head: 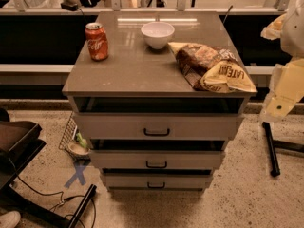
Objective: Pick brown chip bag
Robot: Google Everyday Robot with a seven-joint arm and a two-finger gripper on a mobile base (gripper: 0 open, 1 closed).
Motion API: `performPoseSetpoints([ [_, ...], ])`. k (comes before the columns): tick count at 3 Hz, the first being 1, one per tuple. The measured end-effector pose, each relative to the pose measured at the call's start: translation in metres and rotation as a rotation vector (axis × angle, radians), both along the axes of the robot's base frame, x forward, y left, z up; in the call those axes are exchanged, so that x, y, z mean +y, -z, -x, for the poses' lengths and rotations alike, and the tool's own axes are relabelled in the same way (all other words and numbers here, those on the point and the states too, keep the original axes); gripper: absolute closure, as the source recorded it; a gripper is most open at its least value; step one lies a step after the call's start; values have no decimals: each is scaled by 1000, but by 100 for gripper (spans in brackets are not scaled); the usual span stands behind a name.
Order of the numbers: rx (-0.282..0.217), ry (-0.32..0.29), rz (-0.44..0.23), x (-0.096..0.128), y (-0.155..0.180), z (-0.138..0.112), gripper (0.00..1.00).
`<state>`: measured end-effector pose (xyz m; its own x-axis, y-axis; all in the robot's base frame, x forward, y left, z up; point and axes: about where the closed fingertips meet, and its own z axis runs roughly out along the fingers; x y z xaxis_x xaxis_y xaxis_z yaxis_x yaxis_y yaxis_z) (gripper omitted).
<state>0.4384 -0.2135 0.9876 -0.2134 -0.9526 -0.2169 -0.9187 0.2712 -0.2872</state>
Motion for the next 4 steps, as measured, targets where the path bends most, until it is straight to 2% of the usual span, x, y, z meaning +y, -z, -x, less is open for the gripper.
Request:
performPoseSetpoints([
  [1,-10,2,4,2,-4,-6,0],
  [2,-4,60,-3,6,-19,-49,0],
  [3,-11,153,3,12,-32,-107,0],
  [4,-9,211,39,17,-20,-159,0],
])
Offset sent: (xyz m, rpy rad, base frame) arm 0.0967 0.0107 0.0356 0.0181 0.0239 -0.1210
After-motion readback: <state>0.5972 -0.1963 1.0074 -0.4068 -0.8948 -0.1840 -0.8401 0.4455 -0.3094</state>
